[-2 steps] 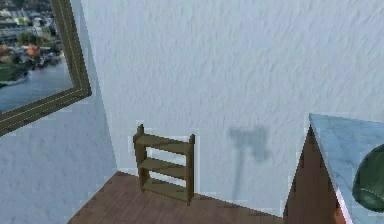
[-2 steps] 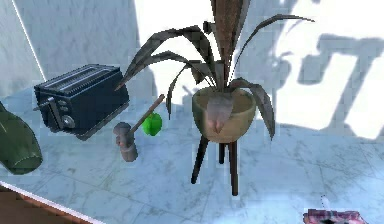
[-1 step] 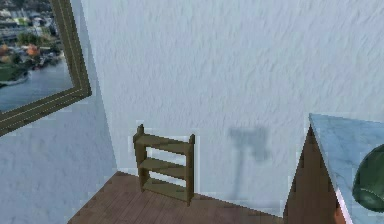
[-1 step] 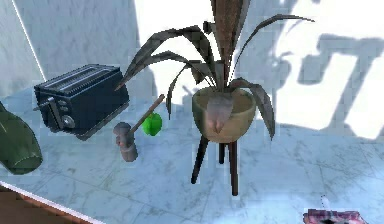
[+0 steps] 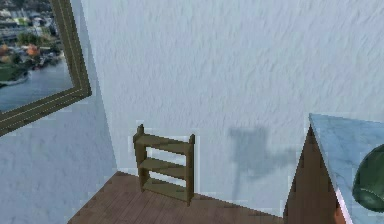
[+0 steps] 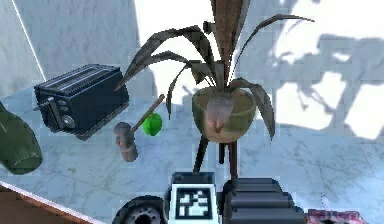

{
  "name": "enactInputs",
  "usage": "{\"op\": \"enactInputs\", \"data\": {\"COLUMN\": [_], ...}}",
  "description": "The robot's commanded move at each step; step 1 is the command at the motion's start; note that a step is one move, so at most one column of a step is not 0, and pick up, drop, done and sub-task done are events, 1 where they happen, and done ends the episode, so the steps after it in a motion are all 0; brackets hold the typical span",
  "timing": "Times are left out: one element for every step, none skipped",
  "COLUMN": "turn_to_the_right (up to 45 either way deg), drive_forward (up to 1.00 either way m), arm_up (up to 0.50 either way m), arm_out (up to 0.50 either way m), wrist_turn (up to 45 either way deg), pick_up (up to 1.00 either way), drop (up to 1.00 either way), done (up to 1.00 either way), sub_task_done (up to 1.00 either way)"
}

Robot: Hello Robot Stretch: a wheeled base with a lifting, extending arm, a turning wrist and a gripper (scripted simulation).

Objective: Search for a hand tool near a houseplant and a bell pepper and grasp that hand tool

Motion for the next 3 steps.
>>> {"op": "enactInputs", "data": {"turn_to_the_right": [0.0, 0.0, 0.0], "drive_forward": [0.00, 0.00, 0.00], "arm_up": [0.00, 0.00, 0.00], "arm_out": [0.30, 0.00, 0.00], "wrist_turn": [0.0, 45.0, 45.0], "pick_up": [0.00, 0.00, 0.00], "drop": [0.00, 0.00, 0.00], "done": [0.00, 0.00, 0.00], "sub_task_done": [0.00, 0.00, 0.00]}}
